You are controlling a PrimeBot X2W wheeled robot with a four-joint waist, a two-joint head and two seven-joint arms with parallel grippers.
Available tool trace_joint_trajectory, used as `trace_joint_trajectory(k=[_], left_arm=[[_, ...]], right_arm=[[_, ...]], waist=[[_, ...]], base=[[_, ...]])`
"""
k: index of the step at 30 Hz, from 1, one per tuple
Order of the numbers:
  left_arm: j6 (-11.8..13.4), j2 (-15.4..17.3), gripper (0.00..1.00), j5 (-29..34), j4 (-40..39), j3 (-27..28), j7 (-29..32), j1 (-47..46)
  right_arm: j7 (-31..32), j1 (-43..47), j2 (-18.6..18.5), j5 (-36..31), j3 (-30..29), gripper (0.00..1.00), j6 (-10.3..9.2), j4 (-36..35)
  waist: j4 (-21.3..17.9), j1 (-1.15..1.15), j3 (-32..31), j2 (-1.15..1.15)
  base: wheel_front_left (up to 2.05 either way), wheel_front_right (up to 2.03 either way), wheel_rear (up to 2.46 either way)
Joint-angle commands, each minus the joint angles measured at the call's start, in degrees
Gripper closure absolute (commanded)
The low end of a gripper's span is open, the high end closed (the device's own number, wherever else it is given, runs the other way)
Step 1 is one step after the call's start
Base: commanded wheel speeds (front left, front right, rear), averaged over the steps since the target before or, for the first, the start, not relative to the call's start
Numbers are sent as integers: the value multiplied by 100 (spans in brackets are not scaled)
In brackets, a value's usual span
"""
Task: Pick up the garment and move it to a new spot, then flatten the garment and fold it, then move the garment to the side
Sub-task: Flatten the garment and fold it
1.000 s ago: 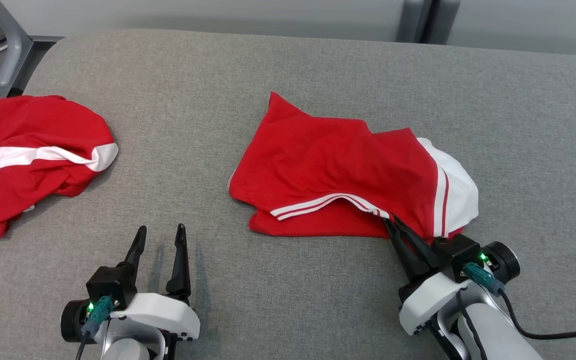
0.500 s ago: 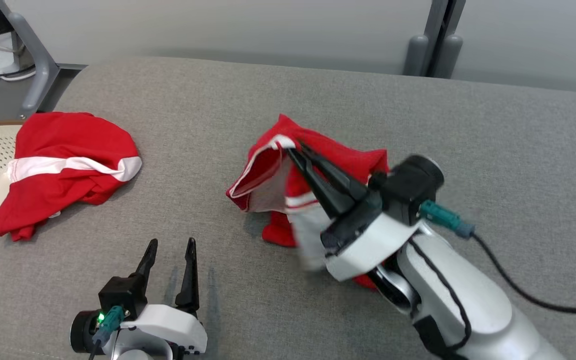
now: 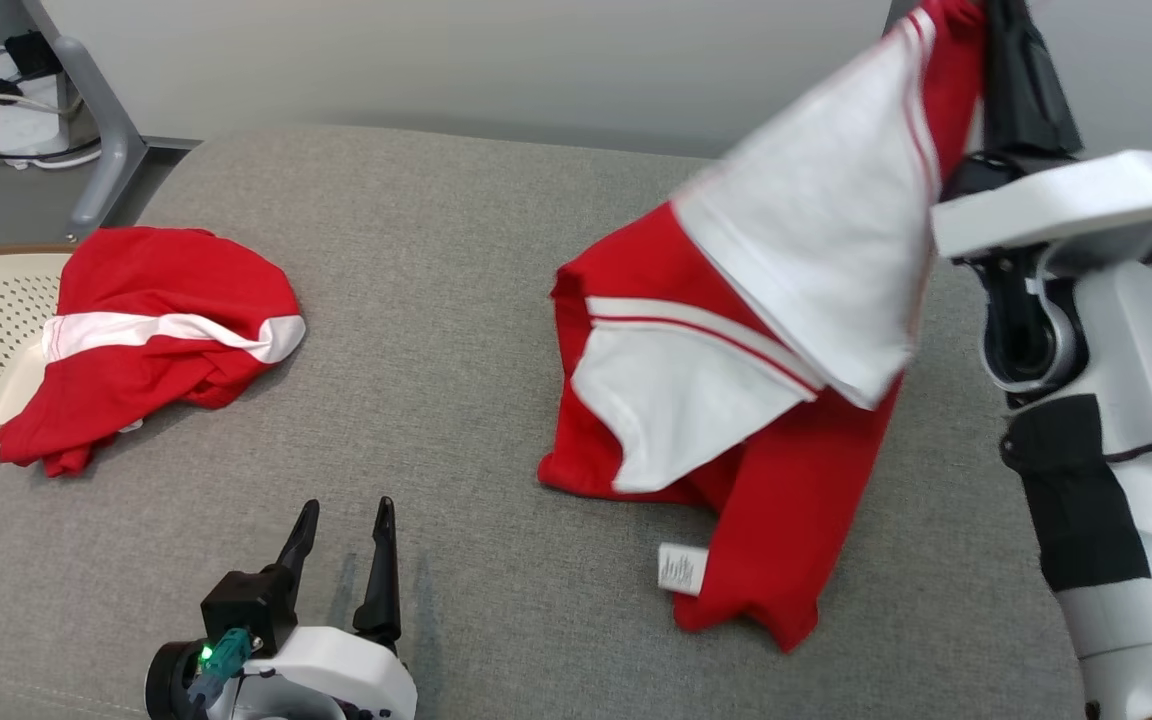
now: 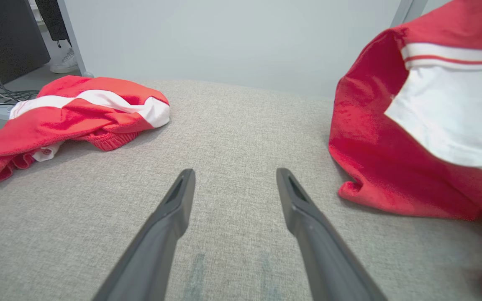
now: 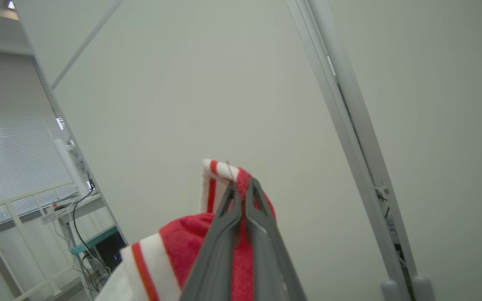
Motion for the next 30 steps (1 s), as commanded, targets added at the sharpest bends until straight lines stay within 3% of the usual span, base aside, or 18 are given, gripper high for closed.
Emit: trace_joint_trajectory(k=[1, 6, 12, 14, 15, 16, 27, 30], left_arm=[[15, 18, 0, -17, -13, 2, -3, -26], [-19, 20, 0, 9, -27, 7, -3, -160], [-59, 21, 0, 77, 0, 17, -3, -280], [-80, 20, 0, 97, 21, 28, -3, -310], [-72, 20, 0, 105, 29, 35, -3, -313], [-81, 20, 0, 114, 38, 37, -3, -314], [-127, 20, 0, 186, 92, 45, -3, -267], [-133, 21, 0, 195, 112, 51, -3, -240]], right_arm=[[1, 166, -42, -228, -266, 100, 1, 199], [0, 653, -402, -1186, -1433, 100, 1, 875], [0, 1197, -625, -1892, -2349, 100, 1, 1235], [0, 1320, -611, -2106, -2520, 68, 1, 1262], [0, 1376, -605, -2239, -2561, 22, 1, 1277], [0, 1406, -599, -2336, -2596, 0, 1, 1255], [0, 1662, -320, -2667, -2717, 0, 1, 866], [0, 1826, -273, -2802, -2414, 0, 1, 539]], waist=[[-58, 0, 72, 0], [-186, 0, 269, 0], [-334, 0, 392, 0], [-378, 0, 405, 0], [-397, 0, 407, 0], [-413, 0, 409, 0], [-584, 0, 318, 0], [-648, 0, 279, 0]], base=[[0, 0, 0], [0, 0, 0], [0, 0, 0], [0, 0, 0], [0, 0, 0], [0, 0, 0], [0, 0, 0], [0, 0, 0]])
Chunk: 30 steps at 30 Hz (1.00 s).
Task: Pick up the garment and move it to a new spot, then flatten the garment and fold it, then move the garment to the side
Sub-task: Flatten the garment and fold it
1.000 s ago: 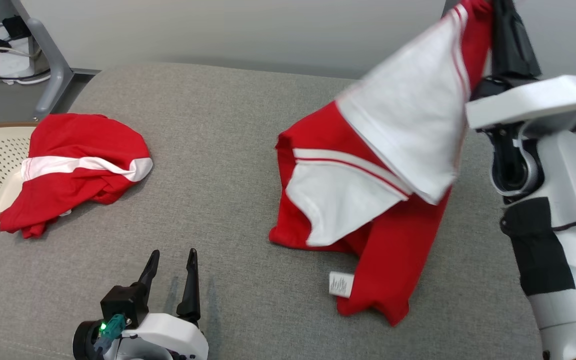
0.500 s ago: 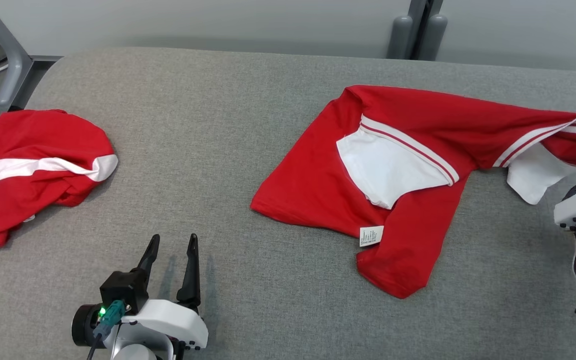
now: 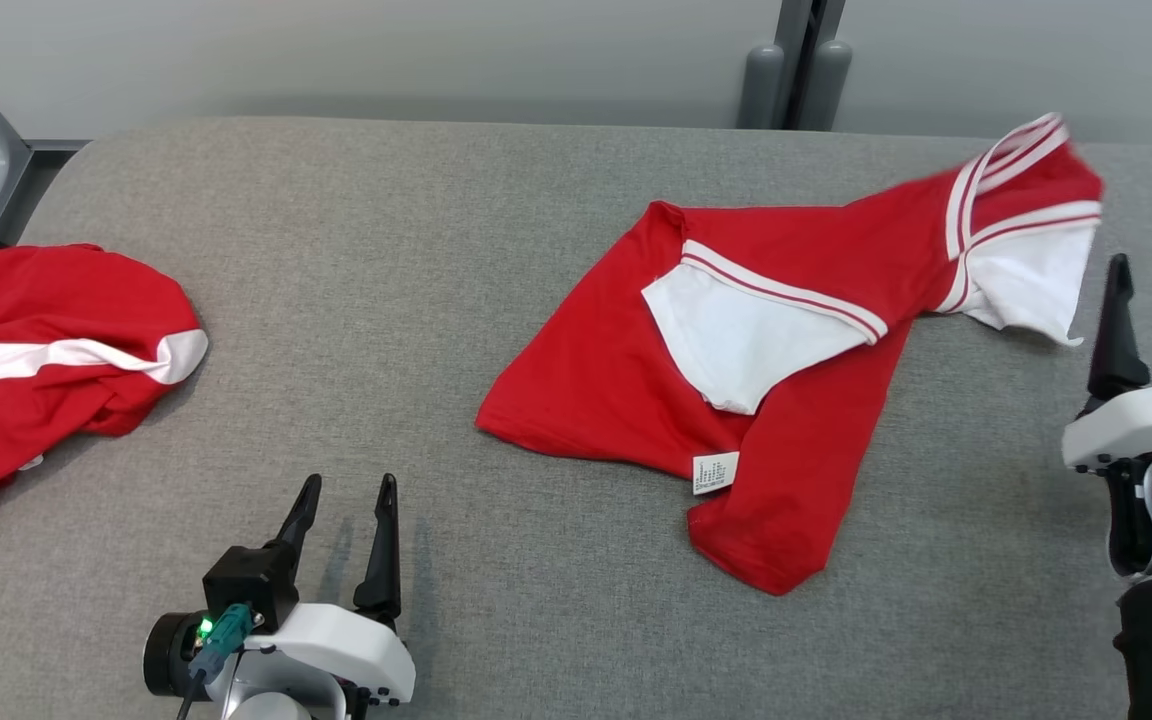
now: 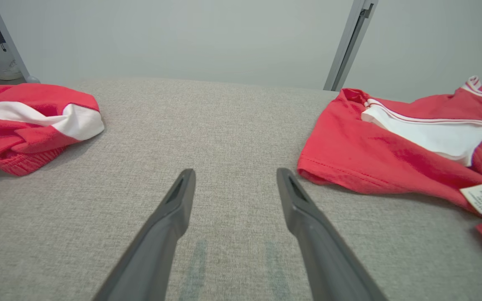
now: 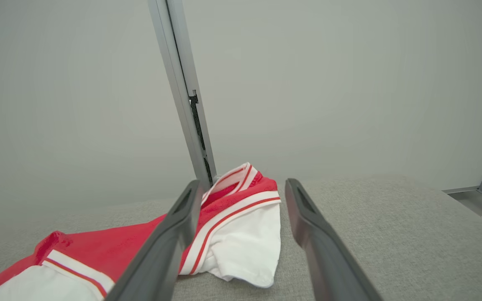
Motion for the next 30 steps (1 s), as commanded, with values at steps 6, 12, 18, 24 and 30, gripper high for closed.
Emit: trace_joint_trajectory(k=[6, 12, 18, 24, 30], left_arm=[[2, 26, 0, 46, -2, 22, -2, 45], [-50, 26, 0, 105, 36, 21, -2, 48], [-88, 25, 0, 85, 121, -55, -1, -143], [-107, 24, 0, -8, 297, -104, -1, -381], [-69, 28, 0, -7, 529, -1, -1, -596]], right_arm=[[-1, 334, -22, -167, 488, 0, 1, -592], [-1, 720, 48, -155, 1004, 0, 1, -1130], [-1, 1093, 138, 58, 1366, 0, 1, -1338], [-1, 1327, 193, 245, 1530, 0, 1, -1370], [-1, 1332, 225, 312, 1619, 0, 1, -1442]], waist=[[-141, 0, -55, 0], [-387, 0, -92, 0], [-678, 0, 15, 0], [-978, 0, 204, 0], [-1261, 0, 420, 0]], base=[[0, 0, 0], [0, 0, 0], [0, 0, 0], [0, 0, 0], [0, 0, 0]])
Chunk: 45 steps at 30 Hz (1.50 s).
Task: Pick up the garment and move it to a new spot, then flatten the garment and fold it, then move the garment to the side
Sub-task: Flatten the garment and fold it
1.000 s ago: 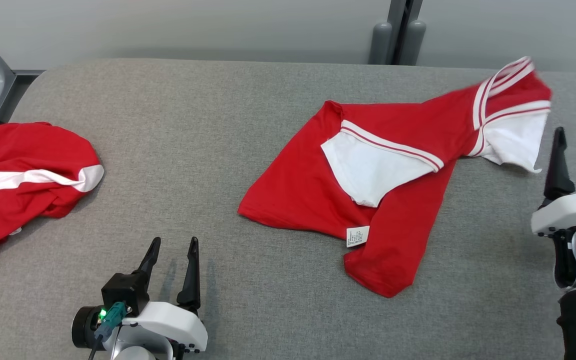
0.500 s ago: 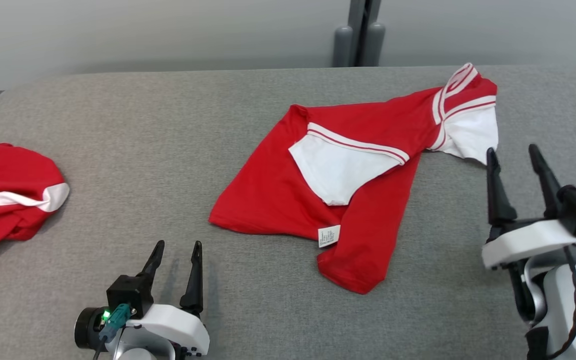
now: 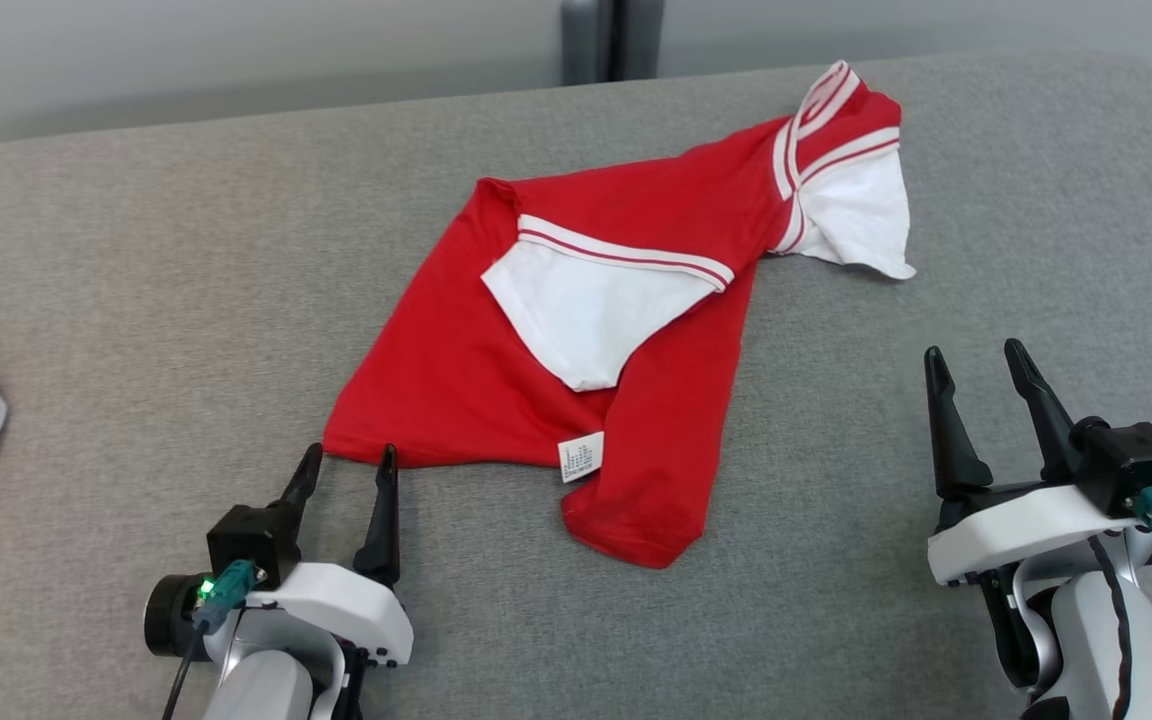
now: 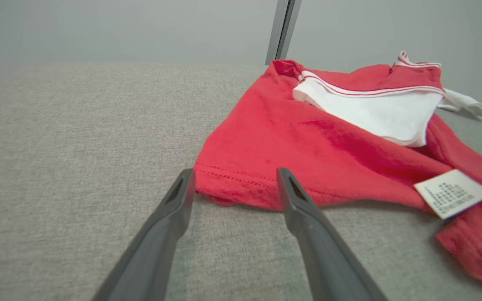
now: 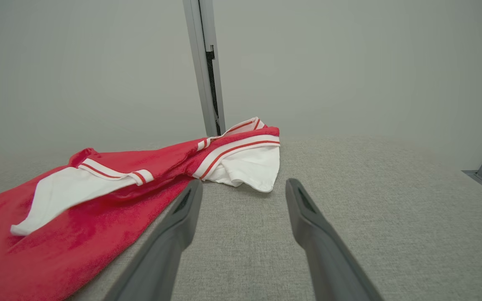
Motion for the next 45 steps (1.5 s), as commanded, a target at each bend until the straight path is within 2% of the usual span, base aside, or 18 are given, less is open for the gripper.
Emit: trace_joint_trajectory(k=[1, 13, 14, 15, 16, 22, 28, 30, 34, 37, 40, 41, 42, 45], left_arm=[[39, 29, 0, 10, 90, 64, -2, -153], [65, 28, 0, 6, 711, 367, 1, -498], [52, 28, 34, -7, 778, 348, 6, -515], [43, 28, 76, -11, 847, 320, 7, -522], [9, 28, 100, -8, 895, 295, 7, -536], [-202, 24, 100, -71, 1065, 172, 14, -624], [-196, 122, 100, 148, 627, 521, -2, -968], [-227, 264, 100, 270, 516, 651, -2, -1125], [-287, 759, 100, 571, 427, 832, -2, -1682], [-324, 1153, 100, 842, 543, 831, -1, -2169], [-324, 1414, 100, 1002, 810, 804, -1, -2587], [-331, 1453, 61, 1000, 952, 823, -1, -2692], [-347, 1458, 0, 967, 1107, 843, -1, -2769], [-257, 1352, 0, 861, 1539, 923, -2, -2925]], right_arm=[[-1, -7, -5, 37, 27, 0, 1, -57], [-1, -62, 5, 202, 60, 0, 1, -93], [-1, -56, 5, 196, 61, 0, 1, -86], [-1, -51, 4, 197, 56, 0, 1, -75], [-1, -49, 4, 201, 51, 0, 1, -65], [-1, -47, 3, 286, 31, 0, 1, -23], [-1, -14, 1, 397, -9, 0, 1, 6], [-1, -14, 1, 416, 4, 0, 1, 11], [-1, -55, 1, 461, 51, 0, 1, 0], [-1, -61, 0, 511, 91, 0, 1, 11], [-1, -76, 0, 559, 136, 0, 1, 59], [-1, -81, 1, 571, 158, 0, 1, 85], [-1, -90, 1, 590, 177, 0, 1, 100], [-1, -103, 1, 632, 201, 0, 1, 151]], waist=[[-152, 0, 140, 0], [-343, 0, 353, 0], [-338, 0, 353, 0], [-331, 0, 352, 0], [-322, 0, 349, 0], [-272, 0, 322, 0], [-217, 0, 268, 0], [-215, 0, 260, 0], [-248, 0, 299, 0], [-303, 0, 352, 0], [-385, 0, 403, 0], [-414, 0, 418, 0], [-441, 0, 432, 0], [-498, 0, 447, 0]], base=[[0, 0, 0], [0, 0, 0], [0, 0, 0], [0, 0, 0], [0, 0, 0], [0, 0, 0], [0, 0, 0], [0, 0, 0], [0, 0, 0], [0, 0, 0], [0, 0, 0], [0, 0, 0], [0, 0, 0], [0, 0, 0]])
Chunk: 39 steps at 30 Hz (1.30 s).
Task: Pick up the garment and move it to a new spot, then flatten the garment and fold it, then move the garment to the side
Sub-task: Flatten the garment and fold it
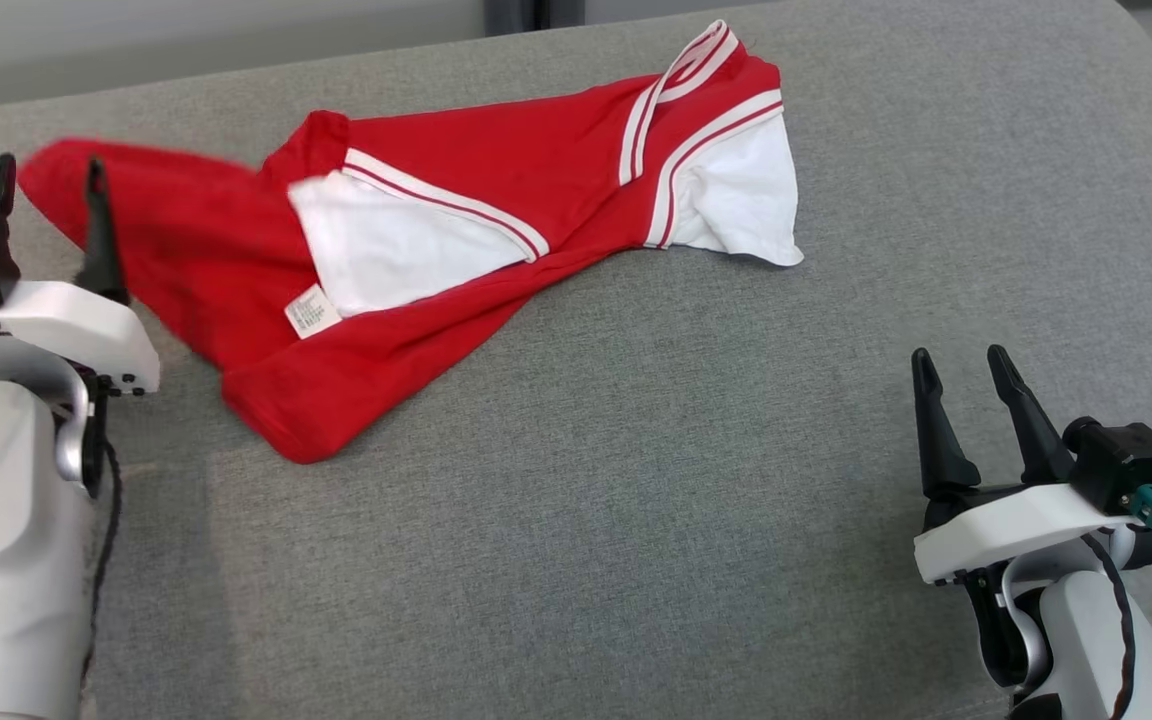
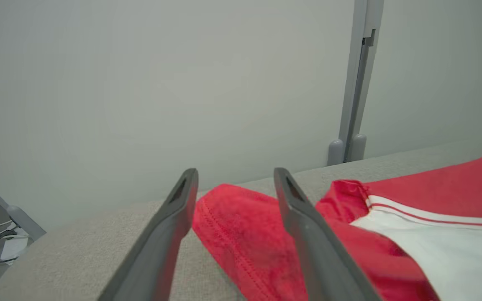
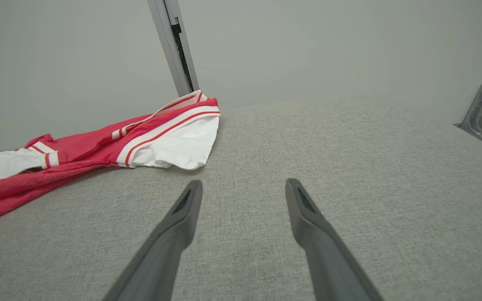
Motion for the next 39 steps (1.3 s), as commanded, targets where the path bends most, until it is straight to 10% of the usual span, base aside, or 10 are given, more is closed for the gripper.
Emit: trace_joint_trajectory(k=[1, 14, 37, 39], left_arm=[[88, -79, 0, -81, 103, 72, -3, -78], [-141, -1148, 0, -474, 538, 103, -2, 846], [-372, -1345, 0, -884, 854, -198, -2, 1221], [-377, -1346, 50, -937, 877, -189, -2, 1180]], right_arm=[[-1, -41, -28, 26, -3, 0, 1, 14], [-1, 13, -30, -5, -105, 0, 1, 131], [-1, 120, -30, -254, -5, 0, 1, 187], [-1, 111, -30, -253, -2, 0, 1, 181]], waist=[[-26, 0, 4, 0], [227, 0, -192, 0], [248, 0, -319, 0], [238, 0, -299, 0]], base=[[0, 0, 0], [0, 0, 0], [0, 0, 0], [0, 0, 0]])
